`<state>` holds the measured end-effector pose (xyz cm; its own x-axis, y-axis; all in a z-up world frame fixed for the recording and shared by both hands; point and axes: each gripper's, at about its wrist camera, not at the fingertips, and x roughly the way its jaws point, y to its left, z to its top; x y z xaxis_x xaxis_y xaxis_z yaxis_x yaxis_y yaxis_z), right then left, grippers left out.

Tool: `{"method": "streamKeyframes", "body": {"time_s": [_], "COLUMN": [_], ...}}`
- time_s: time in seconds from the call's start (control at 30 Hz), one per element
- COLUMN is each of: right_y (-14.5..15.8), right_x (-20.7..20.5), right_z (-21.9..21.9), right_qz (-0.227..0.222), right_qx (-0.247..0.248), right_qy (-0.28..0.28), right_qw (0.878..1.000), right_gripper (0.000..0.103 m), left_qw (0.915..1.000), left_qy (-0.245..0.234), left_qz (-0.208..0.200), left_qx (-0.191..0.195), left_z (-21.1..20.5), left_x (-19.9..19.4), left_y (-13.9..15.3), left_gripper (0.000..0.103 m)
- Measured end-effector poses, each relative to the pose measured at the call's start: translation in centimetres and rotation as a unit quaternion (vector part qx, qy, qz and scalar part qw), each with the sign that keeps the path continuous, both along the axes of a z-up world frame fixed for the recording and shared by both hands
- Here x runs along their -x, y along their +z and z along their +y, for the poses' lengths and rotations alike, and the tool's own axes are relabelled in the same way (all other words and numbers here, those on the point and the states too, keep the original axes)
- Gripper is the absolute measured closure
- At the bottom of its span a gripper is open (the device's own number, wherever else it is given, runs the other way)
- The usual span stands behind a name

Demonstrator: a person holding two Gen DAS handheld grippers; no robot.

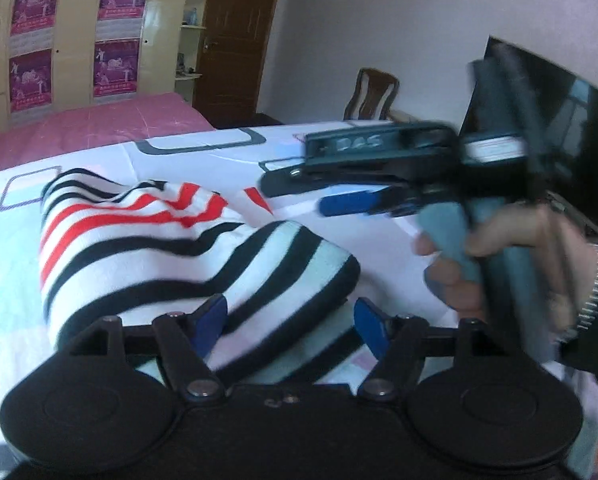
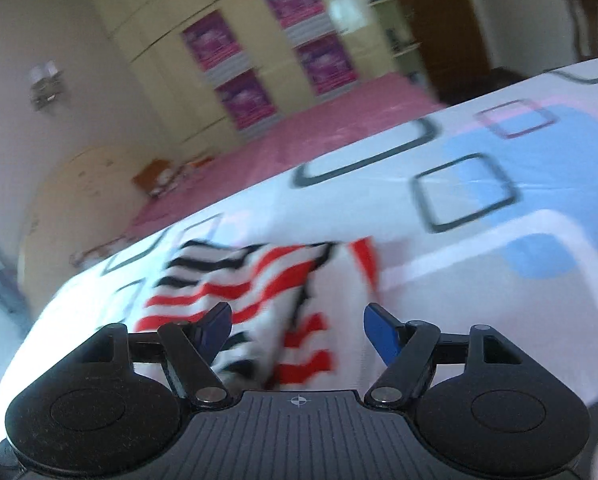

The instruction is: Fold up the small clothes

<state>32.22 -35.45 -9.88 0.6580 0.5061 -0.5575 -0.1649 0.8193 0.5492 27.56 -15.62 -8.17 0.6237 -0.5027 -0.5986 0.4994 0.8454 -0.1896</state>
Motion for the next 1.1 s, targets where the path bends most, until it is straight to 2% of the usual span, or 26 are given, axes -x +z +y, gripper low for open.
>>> {"method": "streamKeyframes", "body": {"time_s": [0.1, 0.23, 0.27, 0.37, 0.43, 0.47, 0.57, 0.7, 0.73, 0.8, 0.87, 1.03, 1.1], "right_y": [-1.0, -3.1, -3.4, -3.3, -3.1, -3.2, -3.3, -4.2, -4.2, -3.9, -3.3, -0.6, -0.2], "right_x": [-1.1, -2.6, -2.8, -2.9, -2.9, -2.9, -3.0, -3.5, -3.4, -3.1, -2.7, -0.9, -0.3], "right_z": [1.9, 3.4, 3.6, 4.0, 4.0, 4.1, 4.6, 4.3, 4.3, 3.8, 3.4, 1.8, 0.8], "right_qz": [0.022, 0.051, 0.056, 0.055, 0.058, 0.061, 0.058, 0.076, 0.076, 0.076, 0.063, 0.000, -0.004], "right_qx": [-0.001, 0.014, 0.010, 0.020, 0.017, 0.015, 0.032, 0.003, -0.001, -0.012, -0.018, 0.014, 0.020], "right_qy": [0.032, 0.041, 0.046, 0.055, 0.068, 0.073, 0.071, 0.068, 0.068, 0.063, 0.054, 0.026, 0.018], "right_qw": [0.999, 0.998, 0.997, 0.997, 0.996, 0.995, 0.995, 0.995, 0.995, 0.995, 0.996, 1.000, 1.000], "right_gripper": [0.031, 0.033, 0.041, 0.048, 0.057, 0.064, 0.063, 0.064, 0.068, 0.081, 0.086, 0.086, 0.086], "left_qw": [0.9992, 0.9945, 0.9929, 0.9871, 0.9846, 0.9838, 0.9819, 0.9798, 0.9786, 0.9761, 0.9762, 0.9818, 0.9836], "left_qy": [0.034, 0.101, 0.117, 0.159, 0.174, 0.178, 0.188, 0.197, 0.202, 0.211, 0.210, 0.185, 0.175], "left_qz": [-0.005, -0.018, -0.017, -0.010, -0.010, -0.010, -0.005, 0.017, 0.023, 0.034, 0.035, 0.021, 0.020], "left_qx": [0.020, 0.020, 0.015, 0.013, 0.020, 0.020, 0.021, 0.028, 0.033, 0.040, 0.043, 0.038, 0.040], "left_z": [2.7, 6.2, 6.9, 8.5, 9.1, 9.3, 9.7, 9.8, 9.9, 9.8, 9.6, 8.3, 7.6], "left_x": [1.0, 1.4, 1.1, 0.1, -0.7, -0.8, -2.0, -3.6, -3.8, -4.4, -4.8, -5.5, -5.7], "left_y": [0.8, 1.7, 1.7, 1.7, 2.1, 2.1, 1.7, 0.7, 0.5, 0.1, 0.0, 0.2, 0.2], "left_gripper": [0.034, 0.033, 0.033, 0.034, 0.034, 0.034, 0.033, 0.033, 0.034, 0.034, 0.034, 0.034, 0.034]}}
